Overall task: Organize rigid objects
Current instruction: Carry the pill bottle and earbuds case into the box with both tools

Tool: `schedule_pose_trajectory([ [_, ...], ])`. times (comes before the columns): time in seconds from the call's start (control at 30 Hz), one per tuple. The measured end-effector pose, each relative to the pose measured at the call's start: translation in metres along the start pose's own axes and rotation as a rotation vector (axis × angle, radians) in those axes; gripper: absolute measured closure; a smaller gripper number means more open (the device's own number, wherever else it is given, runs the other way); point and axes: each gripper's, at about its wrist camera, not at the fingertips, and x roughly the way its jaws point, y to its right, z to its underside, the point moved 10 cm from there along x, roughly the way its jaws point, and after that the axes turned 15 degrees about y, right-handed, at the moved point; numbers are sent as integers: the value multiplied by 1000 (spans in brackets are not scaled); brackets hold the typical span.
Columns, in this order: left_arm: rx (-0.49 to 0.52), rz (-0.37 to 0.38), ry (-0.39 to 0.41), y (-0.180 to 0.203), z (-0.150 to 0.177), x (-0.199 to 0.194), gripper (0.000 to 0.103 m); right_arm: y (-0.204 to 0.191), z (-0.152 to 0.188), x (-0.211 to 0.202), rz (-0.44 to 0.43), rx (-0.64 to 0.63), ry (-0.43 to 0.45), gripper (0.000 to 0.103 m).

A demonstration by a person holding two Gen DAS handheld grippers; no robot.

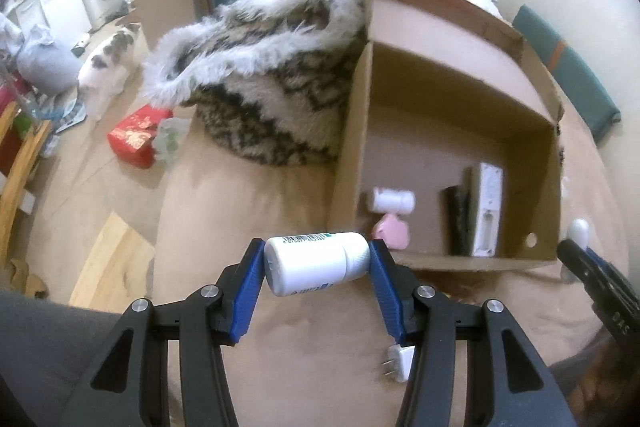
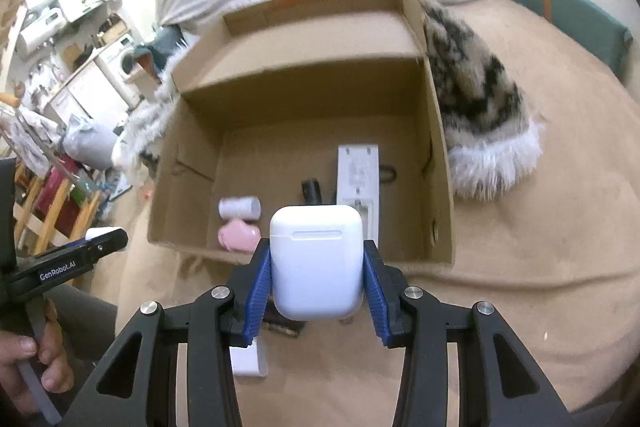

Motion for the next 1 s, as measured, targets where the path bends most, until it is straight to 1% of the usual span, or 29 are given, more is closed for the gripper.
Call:
schedule_pose_trajectory([
  [0.17, 67, 34, 19, 27, -27, 4, 55, -2, -28, 12, -19, 15, 24, 58],
  [0.23, 96, 46, 34, 39, -39, 8, 55, -3, -32, 17, -20, 17, 27, 58],
  [0.33, 111, 58, 27, 53, -50, 20, 55, -2, -46, 27, -23, 15, 30, 58],
  [0.43, 127, 67, 22, 67, -59, 32, 55, -2, -57, 38, -29, 11, 28, 58],
  [0.5, 142, 74, 25, 76, -61, 39, 55, -1, -62, 47, -36, 11, 22, 58],
  [0.57, 155, 84, 11, 84, -59, 50, 55, 2, -66, 55, -40, 18, 30, 58],
  [0.63, 147, 103, -2, 88, -54, 60, 55, 6, -64, 64, -43, 41, 25, 58],
  [0.7, 142, 93, -6, 86, -48, 69, 55, 11, -54, 74, -47, 80, -1, 58],
  [0.77, 131, 82, -31, 82, -40, 80, 55, 14, -42, 83, -42, 102, -42, 58],
  [0.83, 107, 82, -66, 77, -32, 89, 55, 14, -35, 91, -36, 91, -68, 58],
  [0.9, 97, 79, -74, 74, -29, 93, 55, 11, -29, 95, -30, 63, -83, 58],
  [1.0, 119, 79, -77, 74, -25, 94, 55, 5, -20, 101, -43, 44, -119, 58],
])
